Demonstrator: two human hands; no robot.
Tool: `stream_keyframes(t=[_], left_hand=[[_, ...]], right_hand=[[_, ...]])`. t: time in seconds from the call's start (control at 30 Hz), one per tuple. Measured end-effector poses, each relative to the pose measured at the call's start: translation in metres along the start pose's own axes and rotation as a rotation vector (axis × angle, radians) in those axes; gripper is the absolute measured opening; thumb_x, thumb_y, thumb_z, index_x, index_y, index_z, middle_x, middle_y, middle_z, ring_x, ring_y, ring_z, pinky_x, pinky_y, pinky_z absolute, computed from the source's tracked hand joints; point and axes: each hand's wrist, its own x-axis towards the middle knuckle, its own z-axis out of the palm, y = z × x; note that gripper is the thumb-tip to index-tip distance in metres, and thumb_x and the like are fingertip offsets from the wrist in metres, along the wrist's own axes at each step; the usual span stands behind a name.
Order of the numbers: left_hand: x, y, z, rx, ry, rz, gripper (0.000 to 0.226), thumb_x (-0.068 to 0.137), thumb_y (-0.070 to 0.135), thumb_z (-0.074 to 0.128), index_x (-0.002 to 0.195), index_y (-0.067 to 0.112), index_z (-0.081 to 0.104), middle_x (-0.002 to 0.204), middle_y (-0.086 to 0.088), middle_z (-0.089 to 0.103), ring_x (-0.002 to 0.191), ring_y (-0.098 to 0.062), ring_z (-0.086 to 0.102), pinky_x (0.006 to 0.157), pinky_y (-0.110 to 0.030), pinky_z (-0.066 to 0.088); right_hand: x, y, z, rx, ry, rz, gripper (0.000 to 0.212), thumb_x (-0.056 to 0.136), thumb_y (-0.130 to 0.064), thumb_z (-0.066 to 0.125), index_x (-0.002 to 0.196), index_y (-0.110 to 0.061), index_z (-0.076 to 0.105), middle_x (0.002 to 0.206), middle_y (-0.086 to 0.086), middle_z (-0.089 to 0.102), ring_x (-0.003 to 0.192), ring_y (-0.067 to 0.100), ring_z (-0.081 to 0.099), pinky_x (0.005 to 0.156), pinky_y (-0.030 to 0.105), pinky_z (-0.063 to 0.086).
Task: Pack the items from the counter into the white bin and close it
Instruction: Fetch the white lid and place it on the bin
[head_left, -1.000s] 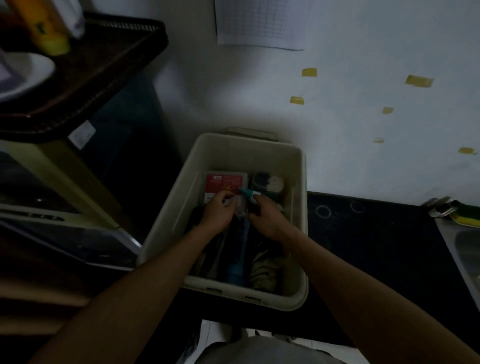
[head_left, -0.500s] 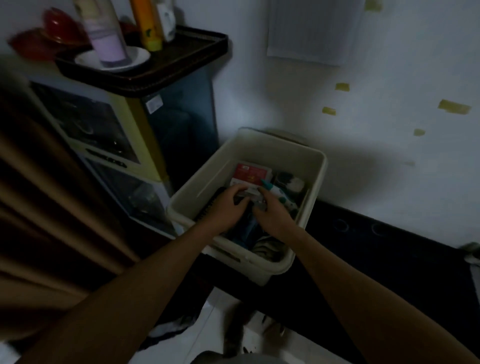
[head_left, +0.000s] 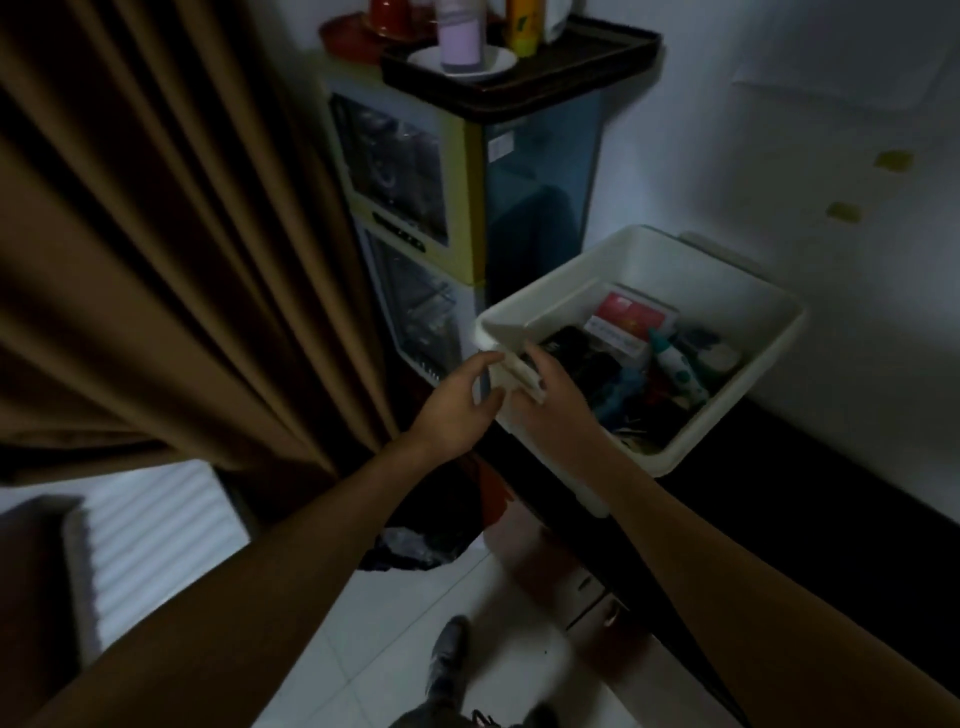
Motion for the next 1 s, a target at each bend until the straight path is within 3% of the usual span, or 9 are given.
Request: stream_keyframes(t=[0.13, 0.23, 0.3, 0.47, 0.57, 0.73, 0.87, 0.93, 1.0], left_hand=[[-0.036, -0.02, -0.021, -0.078, 0.088, -0.097, 0.042, 0.095, 0.025, 0.057, 0.136, 0.028, 0.049, 0.134, 0.011, 0.055, 0.124, -0.006, 0.052, 0.103, -0.023, 0.041], [-0.065, -0.041, -0.041, -0.068, 0.105, -0.152, 0.046, 0.096, 0.024, 0.056, 0.14, 0.029, 0.045, 0.134, 0.003, 0.057, 0.125, -0.012, 0.052, 0.105, -0.028, 0.042], [-0.085, -0.056, -0.057, -0.067, 0.111, -0.191, 0.045, 0.096, 0.025, 0.055, 0.139, 0.031, 0.044, 0.125, -0.005, 0.061, 0.116, -0.018, 0.059, 0.102, -0.031, 0.046], [-0.141, -0.1, -0.112, -0.087, 0.183, -0.262, 0.045, 0.095, 0.021, 0.056, 0.138, 0.028, 0.047, 0.123, 0.003, 0.061, 0.113, -0.009, 0.057, 0.094, -0.011, 0.04], [-0.181, -0.13, -0.149, -0.104, 0.232, -0.314, 0.043, 0.094, 0.02, 0.057, 0.136, 0.028, 0.049, 0.12, 0.011, 0.059, 0.107, 0.004, 0.054, 0.092, -0.003, 0.038], [-0.234, -0.182, -0.206, -0.078, 0.271, -0.374, 0.044, 0.093, 0.018, 0.056, 0.136, 0.027, 0.049, 0.121, 0.003, 0.064, 0.11, -0.013, 0.06, 0.099, -0.027, 0.047], [-0.262, -0.218, -0.236, -0.037, 0.312, -0.376, 0.041, 0.093, 0.013, 0.057, 0.132, 0.023, 0.052, 0.119, 0.012, 0.058, 0.105, 0.001, 0.052, 0.083, 0.007, 0.03], [-0.274, -0.235, -0.247, -0.023, 0.316, -0.4, 0.042, 0.094, 0.015, 0.056, 0.134, 0.023, 0.051, 0.125, 0.009, 0.057, 0.107, 0.004, 0.048, 0.083, 0.007, 0.027], [-0.285, -0.251, -0.255, -0.022, 0.317, -0.447, 0.043, 0.095, 0.018, 0.055, 0.137, 0.023, 0.048, 0.135, 0.006, 0.055, 0.118, -0.005, 0.049, 0.092, -0.005, 0.03]], right_hand=[[-0.012, -0.007, 0.041, -0.173, 0.057, -0.117, 0.062, 0.091, -0.016, 0.058, 0.149, -0.018, 0.036, 0.144, 0.004, 0.049, 0.131, 0.014, 0.047, 0.109, 0.029, 0.039], [-0.017, -0.018, 0.073, -0.052, -0.133, 0.018, 0.064, 0.095, -0.02, 0.055, 0.153, -0.021, 0.029, 0.153, 0.0, 0.038, 0.14, 0.015, 0.037, 0.115, 0.031, 0.032], [-0.019, -0.026, 0.097, -0.055, -0.168, 0.037, 0.063, 0.095, -0.022, 0.054, 0.153, -0.024, 0.028, 0.154, -0.002, 0.037, 0.14, 0.013, 0.036, 0.109, 0.024, 0.029], [-0.029, -0.049, 0.178, -0.006, -0.275, 0.119, 0.062, 0.095, -0.026, 0.054, 0.152, -0.03, 0.029, 0.149, 0.0, 0.041, 0.138, 0.017, 0.04, 0.11, 0.031, 0.034], [-0.039, -0.068, 0.233, 0.013, -0.335, 0.134, 0.06, 0.096, -0.023, 0.053, 0.151, -0.029, 0.031, 0.146, -0.005, 0.043, 0.137, 0.013, 0.041, 0.104, 0.024, 0.034], [-0.051, -0.097, 0.323, -0.004, -0.414, 0.167, 0.061, 0.096, -0.023, 0.053, 0.152, -0.029, 0.029, 0.151, 0.002, 0.039, 0.139, 0.016, 0.039, 0.114, 0.034, 0.034], [-0.057, -0.109, 0.378, -0.014, -0.392, 0.173, 0.058, 0.096, -0.016, 0.053, 0.151, -0.02, 0.033, 0.149, 0.009, 0.042, 0.138, 0.017, 0.04, 0.115, 0.035, 0.034], [-0.059, -0.109, 0.401, -0.026, -0.402, 0.186, 0.057, 0.097, -0.016, 0.052, 0.151, -0.019, 0.034, 0.149, 0.009, 0.043, 0.138, 0.019, 0.04, 0.115, 0.039, 0.034], [-0.062, -0.107, 0.422, -0.036, -0.424, 0.198, 0.057, 0.097, -0.017, 0.052, 0.151, -0.018, 0.033, 0.15, 0.008, 0.042, 0.139, 0.021, 0.039, 0.115, 0.042, 0.034]])
